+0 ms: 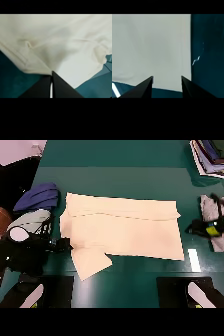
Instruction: Fold the shirts.
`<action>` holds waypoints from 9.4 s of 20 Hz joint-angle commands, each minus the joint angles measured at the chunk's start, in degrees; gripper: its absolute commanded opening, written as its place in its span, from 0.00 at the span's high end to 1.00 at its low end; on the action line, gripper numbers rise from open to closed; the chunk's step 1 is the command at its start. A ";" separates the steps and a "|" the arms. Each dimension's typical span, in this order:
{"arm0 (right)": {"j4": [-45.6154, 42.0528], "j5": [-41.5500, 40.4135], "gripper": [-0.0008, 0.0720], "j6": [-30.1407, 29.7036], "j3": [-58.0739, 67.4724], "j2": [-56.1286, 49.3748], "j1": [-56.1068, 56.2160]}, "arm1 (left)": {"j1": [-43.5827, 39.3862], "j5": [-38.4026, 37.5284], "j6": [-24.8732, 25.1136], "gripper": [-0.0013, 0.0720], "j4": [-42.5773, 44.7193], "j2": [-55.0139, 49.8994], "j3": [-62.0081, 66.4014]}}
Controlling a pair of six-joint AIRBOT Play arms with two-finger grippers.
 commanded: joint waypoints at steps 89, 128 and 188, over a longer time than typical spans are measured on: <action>33.97 -9.81 0.97 -11.30 43.98 -18.23 35.87 | -29.07 13.53 -4.26 0.95 -1.25 -48.89 49.42; 34.53 -26.84 0.18 -1.70 27.41 -47.28 50.21 | 13.33 -0.20 1.79 0.95 11.63 -13.14 49.24; 7.78 -11.17 0.16 0.04 16.31 2.34 -36.54 | -19.28 11.30 0.87 0.95 6.21 -13.14 49.24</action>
